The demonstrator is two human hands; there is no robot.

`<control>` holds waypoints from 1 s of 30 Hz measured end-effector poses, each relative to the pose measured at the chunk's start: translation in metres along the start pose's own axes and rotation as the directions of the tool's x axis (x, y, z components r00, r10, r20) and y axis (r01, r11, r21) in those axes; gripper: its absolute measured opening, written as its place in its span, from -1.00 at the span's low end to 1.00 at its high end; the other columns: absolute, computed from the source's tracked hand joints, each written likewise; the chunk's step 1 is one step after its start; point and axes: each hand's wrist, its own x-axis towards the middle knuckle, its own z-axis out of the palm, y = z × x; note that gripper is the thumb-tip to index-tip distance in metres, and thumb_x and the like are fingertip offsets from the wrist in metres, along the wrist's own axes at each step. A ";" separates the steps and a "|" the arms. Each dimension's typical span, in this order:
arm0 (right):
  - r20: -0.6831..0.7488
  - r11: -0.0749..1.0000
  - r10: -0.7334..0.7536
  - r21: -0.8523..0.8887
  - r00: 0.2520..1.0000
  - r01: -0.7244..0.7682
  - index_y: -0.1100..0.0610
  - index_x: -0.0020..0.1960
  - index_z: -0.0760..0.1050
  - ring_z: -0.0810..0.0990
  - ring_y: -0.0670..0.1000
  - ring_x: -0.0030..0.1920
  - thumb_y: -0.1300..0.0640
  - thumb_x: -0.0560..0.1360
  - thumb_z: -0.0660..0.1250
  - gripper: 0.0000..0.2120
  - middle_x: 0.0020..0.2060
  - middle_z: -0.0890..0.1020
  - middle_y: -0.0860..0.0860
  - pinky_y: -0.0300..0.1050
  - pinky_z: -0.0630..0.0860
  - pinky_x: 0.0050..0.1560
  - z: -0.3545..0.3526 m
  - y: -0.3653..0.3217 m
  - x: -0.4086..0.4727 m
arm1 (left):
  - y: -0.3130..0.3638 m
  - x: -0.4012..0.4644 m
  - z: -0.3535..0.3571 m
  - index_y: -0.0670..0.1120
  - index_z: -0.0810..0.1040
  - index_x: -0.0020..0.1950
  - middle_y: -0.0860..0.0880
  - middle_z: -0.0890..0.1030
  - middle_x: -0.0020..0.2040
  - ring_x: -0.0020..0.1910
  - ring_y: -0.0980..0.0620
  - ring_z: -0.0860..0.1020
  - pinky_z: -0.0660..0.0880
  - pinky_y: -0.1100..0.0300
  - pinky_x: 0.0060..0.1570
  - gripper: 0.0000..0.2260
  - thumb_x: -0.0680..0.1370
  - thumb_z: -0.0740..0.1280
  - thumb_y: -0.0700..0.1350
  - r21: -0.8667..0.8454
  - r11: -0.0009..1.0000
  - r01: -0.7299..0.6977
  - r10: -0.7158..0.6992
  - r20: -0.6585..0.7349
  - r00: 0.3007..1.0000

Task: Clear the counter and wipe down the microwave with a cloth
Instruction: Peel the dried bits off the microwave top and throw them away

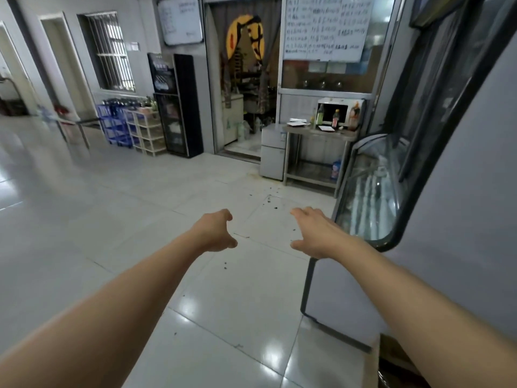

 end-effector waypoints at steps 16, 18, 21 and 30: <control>-0.039 1.000 0.010 0.007 0.999 -0.010 0.12 0.44 0.14 0.23 0.16 0.40 0.00 0.49 0.31 -0.38 0.40 0.28 0.12 0.08 0.32 0.33 -0.012 0.019 0.275 | -0.026 0.253 -0.067 -0.02 0.24 0.43 -0.09 0.44 0.32 0.19 -0.09 0.48 0.46 0.07 0.13 -0.41 0.46 0.40 -0.06 0.152 0.987 -0.061 0.069 -0.046 0.997; -0.045 1.000 0.006 0.007 0.999 -0.006 0.12 0.44 0.15 0.24 0.16 0.39 0.00 0.49 0.31 -0.39 0.38 0.29 0.12 0.08 0.32 0.32 -0.016 0.022 0.310 | -0.027 0.285 -0.077 -0.02 0.24 0.43 -0.09 0.43 0.33 0.12 -0.10 0.53 0.48 0.09 0.08 -0.40 0.46 0.41 -0.06 0.122 0.991 -0.055 0.060 -0.040 0.997; -0.055 1.000 0.005 0.013 0.998 -0.004 0.11 0.43 0.16 0.25 0.16 0.38 -0.01 0.47 0.32 -0.39 0.37 0.29 0.11 0.10 0.33 0.32 -0.023 0.028 0.361 | -0.027 0.335 -0.088 -0.02 0.24 0.43 -0.09 0.44 0.33 0.08 -0.10 0.54 0.48 0.10 0.06 -0.40 0.46 0.41 -0.06 0.105 0.992 -0.070 0.074 -0.033 0.997; -0.089 0.995 0.094 -0.025 0.992 -0.097 0.11 0.42 0.19 0.27 0.16 0.37 -0.04 0.46 0.36 -0.37 0.36 0.31 0.13 0.09 0.35 0.30 -0.020 0.051 0.517 | -0.033 0.510 -0.098 -0.03 0.21 0.45 -0.08 0.42 0.36 0.29 -0.09 0.42 0.42 0.05 0.21 -0.39 0.47 0.40 -0.06 0.167 0.962 -0.217 0.216 0.025 0.976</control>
